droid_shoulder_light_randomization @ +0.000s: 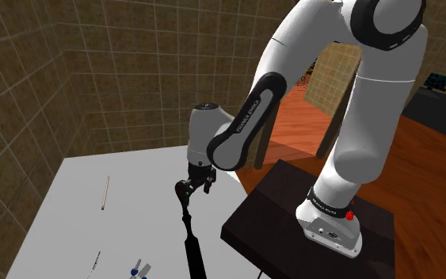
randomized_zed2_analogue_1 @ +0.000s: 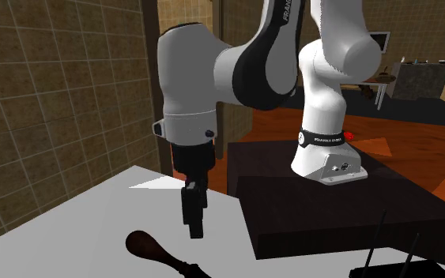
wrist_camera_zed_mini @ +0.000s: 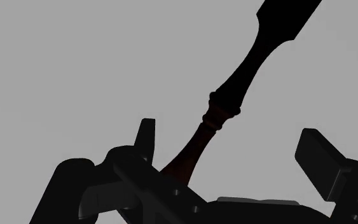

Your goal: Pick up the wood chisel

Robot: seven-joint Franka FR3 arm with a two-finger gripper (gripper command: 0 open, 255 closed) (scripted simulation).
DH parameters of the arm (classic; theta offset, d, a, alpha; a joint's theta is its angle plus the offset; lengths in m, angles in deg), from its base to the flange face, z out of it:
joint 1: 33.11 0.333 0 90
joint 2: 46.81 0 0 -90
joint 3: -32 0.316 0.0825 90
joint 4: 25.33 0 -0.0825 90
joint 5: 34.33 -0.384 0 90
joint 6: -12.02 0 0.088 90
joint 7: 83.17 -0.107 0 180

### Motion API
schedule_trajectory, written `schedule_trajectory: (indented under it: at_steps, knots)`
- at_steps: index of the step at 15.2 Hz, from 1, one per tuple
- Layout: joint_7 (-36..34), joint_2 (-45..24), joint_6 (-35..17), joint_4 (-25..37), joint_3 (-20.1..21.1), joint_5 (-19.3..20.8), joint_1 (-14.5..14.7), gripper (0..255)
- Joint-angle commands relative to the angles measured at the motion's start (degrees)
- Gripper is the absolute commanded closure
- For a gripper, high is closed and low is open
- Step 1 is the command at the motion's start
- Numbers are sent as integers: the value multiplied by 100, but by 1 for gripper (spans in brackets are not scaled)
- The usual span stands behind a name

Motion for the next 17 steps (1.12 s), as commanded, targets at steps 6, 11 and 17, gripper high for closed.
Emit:
schedule_trajectory:
  at_steps: [6,11,17]
  knots:
    - [-1038,-1460,-845,662,-797,909,825,0]
    - [-1113,-1907,-1168,795,-1071,1065,1058,0]
    - [-1118,-2041,-1260,838,-1145,1102,1110,255]
